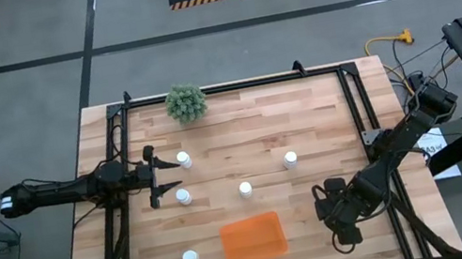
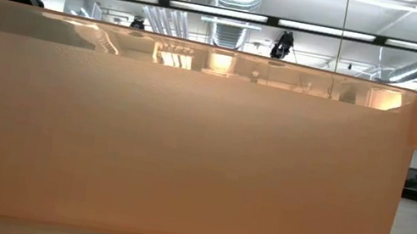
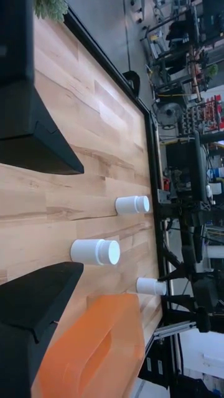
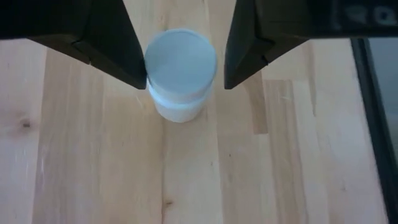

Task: Pick and place pill bottles into a basket
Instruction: Put the pill bottle into the bin

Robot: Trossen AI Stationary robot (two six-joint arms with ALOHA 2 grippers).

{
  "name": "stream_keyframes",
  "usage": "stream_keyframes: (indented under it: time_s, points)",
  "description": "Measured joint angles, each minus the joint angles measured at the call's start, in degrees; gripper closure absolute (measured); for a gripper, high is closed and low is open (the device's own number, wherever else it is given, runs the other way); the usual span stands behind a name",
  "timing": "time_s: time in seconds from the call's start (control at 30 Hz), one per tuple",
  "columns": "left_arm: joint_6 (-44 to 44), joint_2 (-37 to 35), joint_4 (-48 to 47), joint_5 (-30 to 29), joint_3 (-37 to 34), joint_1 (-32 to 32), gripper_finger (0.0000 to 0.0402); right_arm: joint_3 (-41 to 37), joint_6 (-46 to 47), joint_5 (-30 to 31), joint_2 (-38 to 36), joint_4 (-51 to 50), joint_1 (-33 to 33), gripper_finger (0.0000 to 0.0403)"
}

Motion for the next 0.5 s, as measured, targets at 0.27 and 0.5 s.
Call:
stream_keyframes:
  time_s: [0.27,0.5]
  points:
    - [0.00,0.00,0.02,0.00,0.01,-0.02,0.0177,0.00,0.01,-1.28,-0.09,-0.31,0.00,0.0263]
    - [0.00,0.00,0.00,0.00,-0.01,-0.02,0.0177,0.00,0.44,-2.03,-0.23,-0.92,-0.02,0.0263]
